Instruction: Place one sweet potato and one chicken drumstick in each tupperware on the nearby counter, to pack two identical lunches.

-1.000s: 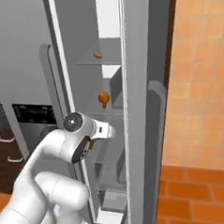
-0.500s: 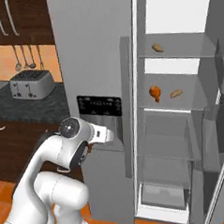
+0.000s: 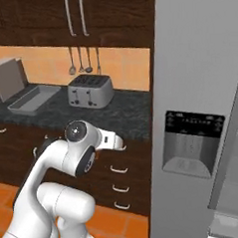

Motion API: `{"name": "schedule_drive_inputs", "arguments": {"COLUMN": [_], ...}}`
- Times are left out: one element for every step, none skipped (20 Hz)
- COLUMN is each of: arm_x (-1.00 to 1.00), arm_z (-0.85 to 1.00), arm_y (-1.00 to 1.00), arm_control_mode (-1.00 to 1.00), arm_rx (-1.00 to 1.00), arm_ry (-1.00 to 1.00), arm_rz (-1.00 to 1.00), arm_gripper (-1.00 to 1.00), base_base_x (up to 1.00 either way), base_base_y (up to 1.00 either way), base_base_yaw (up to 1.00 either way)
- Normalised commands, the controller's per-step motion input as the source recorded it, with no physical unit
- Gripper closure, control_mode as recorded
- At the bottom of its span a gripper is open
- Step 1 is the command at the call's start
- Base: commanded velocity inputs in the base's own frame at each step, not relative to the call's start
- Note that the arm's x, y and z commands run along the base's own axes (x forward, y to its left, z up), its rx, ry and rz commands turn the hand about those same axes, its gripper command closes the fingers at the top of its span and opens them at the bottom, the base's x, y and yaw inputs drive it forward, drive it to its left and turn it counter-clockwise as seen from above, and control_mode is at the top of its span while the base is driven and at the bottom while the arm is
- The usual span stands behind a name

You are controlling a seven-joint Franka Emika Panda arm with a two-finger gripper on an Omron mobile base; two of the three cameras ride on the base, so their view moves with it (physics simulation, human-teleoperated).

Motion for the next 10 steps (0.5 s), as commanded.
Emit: {"name": "schedule_drive_inputs", "arguments": {"arm_x": [0.00, 0.00, 0.00, 0.00, 0.00, 0.00, 0.00, 0.00, 0.00, 0.00], "arm_z": [0.00, 0.00, 0.00, 0.00, 0.00, 0.00, 0.00, 0.00, 0.00, 0.00], "arm_y": [0.00, 0.00, 0.00, 0.00, 0.00, 0.00, 0.00, 0.00, 0.00, 0.00], "arm_control_mode": [1.00, 1.00, 1.00, 1.00, 1.00, 1.00, 1.00, 1.00, 1.00, 1.00], "arm_rx": [0.00, 0.00, 0.00, 0.00, 0.00, 0.00, 0.00, 0.00, 0.00, 0.00], "arm_ry": [0.00, 0.00, 0.00, 0.00, 0.00, 0.00, 0.00, 0.00, 0.00, 0.00], "arm_rz": [0.00, 0.00, 0.00, 0.00, 0.00, 0.00, 0.00, 0.00, 0.00, 0.00], "arm_gripper": [1.00, 1.00, 1.00, 1.00, 1.00, 1.00, 1.00, 1.00, 1.00, 1.00], "base_base_x": [0.63, 0.67, 0.75, 0.78, 0.81, 0.81, 0.86, 0.90, 0.90, 0.87], "base_base_y": [1.00, 1.00, 1.00, 1.00, 1.00, 1.00, 1.00, 1.00, 1.00, 1.00], "base_base_yaw": [0.12, 0.11, 0.07, 0.04, 0.00, 0.00, 0.00, 0.00, 0.00, 0.00]}}
